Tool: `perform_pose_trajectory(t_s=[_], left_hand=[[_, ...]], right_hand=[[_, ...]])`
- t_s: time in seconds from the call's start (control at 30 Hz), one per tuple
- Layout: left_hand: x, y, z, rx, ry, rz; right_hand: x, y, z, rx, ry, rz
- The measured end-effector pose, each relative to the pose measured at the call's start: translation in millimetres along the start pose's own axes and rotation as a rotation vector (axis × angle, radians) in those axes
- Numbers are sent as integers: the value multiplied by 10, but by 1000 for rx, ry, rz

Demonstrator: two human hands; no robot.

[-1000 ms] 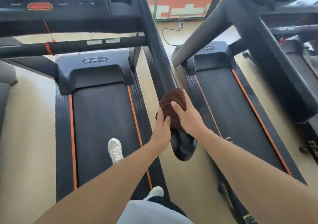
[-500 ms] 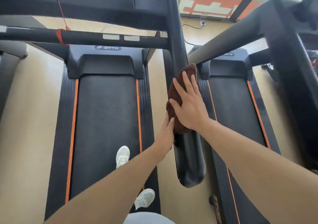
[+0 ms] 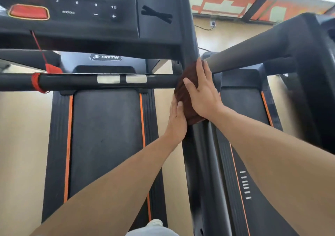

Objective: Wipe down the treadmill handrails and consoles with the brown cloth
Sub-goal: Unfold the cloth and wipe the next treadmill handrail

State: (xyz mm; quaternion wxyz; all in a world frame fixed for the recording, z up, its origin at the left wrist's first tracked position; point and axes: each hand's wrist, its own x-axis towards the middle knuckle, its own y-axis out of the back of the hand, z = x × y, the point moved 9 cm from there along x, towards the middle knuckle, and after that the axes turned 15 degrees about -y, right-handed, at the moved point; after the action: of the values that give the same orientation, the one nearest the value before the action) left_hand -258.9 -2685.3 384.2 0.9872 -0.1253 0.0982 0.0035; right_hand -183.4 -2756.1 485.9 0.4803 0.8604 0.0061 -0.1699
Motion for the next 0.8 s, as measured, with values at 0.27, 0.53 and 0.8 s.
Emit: perform_pose_trajectory(t_s=[0.27,0.53,0.8], left_hand=[[175,67,79,92,33,-26],[-224,-36,276,168,-22,-194],[-1646,-280,0,368,-101,-234]], right_hand=[[209,66,-81,129,30,-8],[-222,18,287,457,-242,-92],[-1988,-267,1410,896,-669,-257]])
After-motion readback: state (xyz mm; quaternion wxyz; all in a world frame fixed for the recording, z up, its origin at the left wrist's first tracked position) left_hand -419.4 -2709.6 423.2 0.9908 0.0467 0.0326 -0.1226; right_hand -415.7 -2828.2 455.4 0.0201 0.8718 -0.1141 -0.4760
